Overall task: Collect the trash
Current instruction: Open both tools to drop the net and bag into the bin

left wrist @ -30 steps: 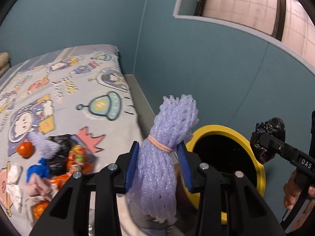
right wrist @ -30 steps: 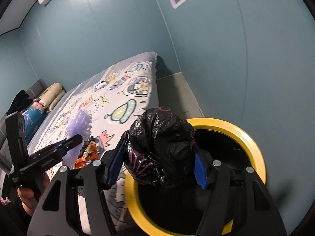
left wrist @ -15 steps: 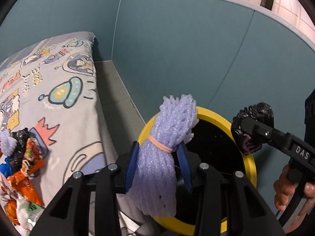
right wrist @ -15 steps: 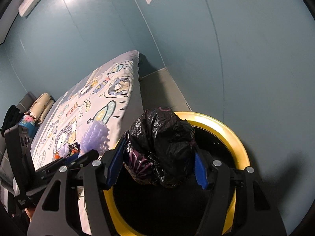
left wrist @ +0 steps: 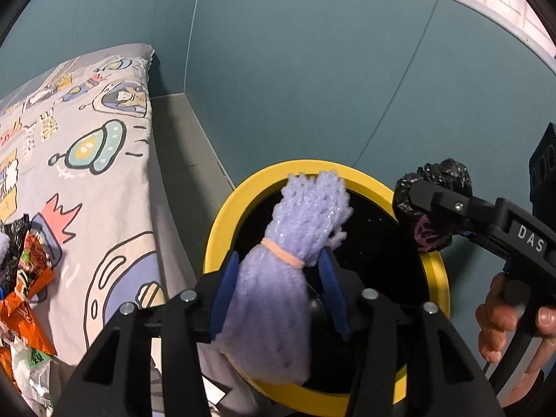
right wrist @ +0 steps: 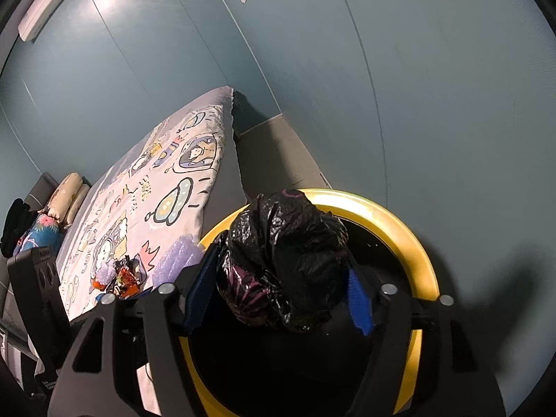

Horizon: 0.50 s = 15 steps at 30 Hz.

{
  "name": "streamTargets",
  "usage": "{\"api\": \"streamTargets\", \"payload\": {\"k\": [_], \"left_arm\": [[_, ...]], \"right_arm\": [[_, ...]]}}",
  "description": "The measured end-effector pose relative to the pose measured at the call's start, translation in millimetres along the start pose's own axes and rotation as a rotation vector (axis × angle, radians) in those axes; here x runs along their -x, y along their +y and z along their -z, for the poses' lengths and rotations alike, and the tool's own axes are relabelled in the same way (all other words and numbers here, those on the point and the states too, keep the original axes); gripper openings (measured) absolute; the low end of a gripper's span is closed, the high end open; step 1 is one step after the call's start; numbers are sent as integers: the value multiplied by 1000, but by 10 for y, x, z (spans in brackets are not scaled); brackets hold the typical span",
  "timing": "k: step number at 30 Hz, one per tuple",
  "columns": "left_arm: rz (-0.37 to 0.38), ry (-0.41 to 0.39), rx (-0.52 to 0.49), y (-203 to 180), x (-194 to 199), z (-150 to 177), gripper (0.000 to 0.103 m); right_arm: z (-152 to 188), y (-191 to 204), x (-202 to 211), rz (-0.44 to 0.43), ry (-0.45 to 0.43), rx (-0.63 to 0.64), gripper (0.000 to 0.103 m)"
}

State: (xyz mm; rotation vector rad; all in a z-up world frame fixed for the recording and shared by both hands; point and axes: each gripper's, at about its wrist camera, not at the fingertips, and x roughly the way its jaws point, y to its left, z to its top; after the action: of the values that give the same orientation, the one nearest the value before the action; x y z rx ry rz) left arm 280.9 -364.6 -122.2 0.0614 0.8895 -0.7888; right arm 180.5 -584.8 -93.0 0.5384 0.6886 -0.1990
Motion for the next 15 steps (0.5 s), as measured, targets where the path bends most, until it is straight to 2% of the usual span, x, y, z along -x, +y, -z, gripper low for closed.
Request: {"api": "streamTargets", "payload": {"k": [1,4,10,15], "left_arm": [[9,-1,10,23,20,8,48],[39,-8,49,111,61,7,69],[34,-55,58,172,257,-8,74],[-23,-94,88,386,490,-33,80]], "right_arm": [[-7,9,-6,1,-3,-3,66],[-22,-27,21,12,-9,-21,71],[-7,12,82,19,-11,-17,73],[17,146,177,6,-24,4,76]]}}
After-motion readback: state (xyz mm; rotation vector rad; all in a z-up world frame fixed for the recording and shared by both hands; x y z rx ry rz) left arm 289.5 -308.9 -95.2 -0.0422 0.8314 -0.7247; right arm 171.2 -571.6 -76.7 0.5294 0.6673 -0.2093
